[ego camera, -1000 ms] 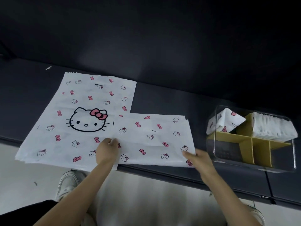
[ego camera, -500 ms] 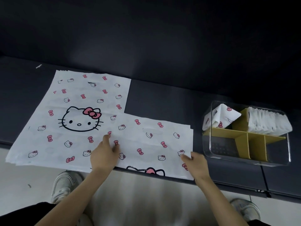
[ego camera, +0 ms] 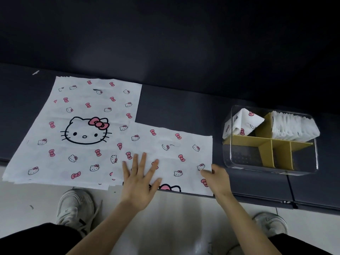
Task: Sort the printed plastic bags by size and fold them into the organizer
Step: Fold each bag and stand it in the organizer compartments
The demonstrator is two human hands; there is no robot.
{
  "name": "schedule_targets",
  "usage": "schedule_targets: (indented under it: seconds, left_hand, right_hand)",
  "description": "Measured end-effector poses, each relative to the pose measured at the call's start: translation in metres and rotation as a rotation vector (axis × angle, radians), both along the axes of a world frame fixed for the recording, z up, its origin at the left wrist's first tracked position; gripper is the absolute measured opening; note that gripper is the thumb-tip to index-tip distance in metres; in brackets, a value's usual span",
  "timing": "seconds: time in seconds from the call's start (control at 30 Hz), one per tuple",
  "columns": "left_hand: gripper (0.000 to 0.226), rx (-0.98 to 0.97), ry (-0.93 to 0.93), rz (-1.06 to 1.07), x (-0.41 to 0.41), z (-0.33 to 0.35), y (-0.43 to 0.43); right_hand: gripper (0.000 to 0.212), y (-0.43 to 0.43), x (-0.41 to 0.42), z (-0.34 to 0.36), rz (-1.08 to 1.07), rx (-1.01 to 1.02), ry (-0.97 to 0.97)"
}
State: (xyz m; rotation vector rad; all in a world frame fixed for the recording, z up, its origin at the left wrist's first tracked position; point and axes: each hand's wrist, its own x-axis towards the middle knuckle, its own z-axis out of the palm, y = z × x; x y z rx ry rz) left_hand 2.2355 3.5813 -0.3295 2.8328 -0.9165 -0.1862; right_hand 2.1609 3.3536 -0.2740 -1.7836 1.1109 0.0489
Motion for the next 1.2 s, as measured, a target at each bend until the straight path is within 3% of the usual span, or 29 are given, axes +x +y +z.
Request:
schedule_targets:
  seconds: [0.13, 0.23, 0.3, 0.43, 0.5, 0.7, 0.87, 0.93, 1.0, 1.03, 1.13, 1.2]
  left_hand:
    - [0.062, 0.007, 0.013, 0.018, -0.001, 0.000, 0.000]
    - [0.065, 0.025, 0.012, 0.019, -0.001, 0.000, -0.001]
    - [0.067, 0.034, 0.016, 0.028, -0.001, -0.001, -0.001]
    - [0.070, 0.029, 0.024, 0.029, 0.000, -0.001, -0.001]
    - [0.071, 0.030, 0.024, 0.025, 0.000, -0.003, -0.001]
    - [0.070, 0.046, 0.034, 0.010, 0.001, -0.001, -0.001]
    - [0.069, 0.034, 0.048, -0.045, 0.008, 0.001, 0.000]
    - [0.069, 0.036, 0.048, -0.106, 0.016, 0.001, 0.002]
    - [0.066, 0.022, 0.032, -0.163, 0.026, 0.005, 0.003]
    - [0.061, -0.020, 0.018, -0.177, 0.028, 0.011, 0.001]
    - [0.039, -0.307, -0.027, -0.121, 0.016, 0.042, -0.009]
    - [0.036, -0.474, 0.053, -0.044, -0.009, 0.064, -0.017]
  right_hand:
    - [0.003, 0.010, -0.007, -0.001, 0.015, -0.134, -0.001]
    - [0.033, 0.024, -0.017, -0.012, 0.199, -0.841, -0.033]
    - [0.046, 0.042, -0.015, -0.018, 0.380, -1.013, -0.037]
    - [0.046, 0.077, -0.006, -0.045, 0.787, -0.882, -0.030]
    - [0.045, 0.069, -0.016, -0.056, 0.873, -0.859, -0.010]
    - [0.051, 0.023, -0.073, -0.053, 0.863, -0.988, 0.034]
    - [0.048, -0.007, -0.067, -0.040, 0.916, -1.087, -0.226]
    - [0.029, -0.013, -0.062, -0.030, 0.887, -1.102, -0.347]
    - [0.013, -0.011, -0.058, -0.017, 0.878, -0.970, -0.414]
    - [0.018, -0.008, -0.057, -0.009, 0.862, -0.883, -0.407]
    - [0.023, 0.002, -0.048, 0.018, 0.775, -0.669, -0.314]
    - [0.018, 0.008, -0.037, 0.038, 0.689, -0.495, -0.215]
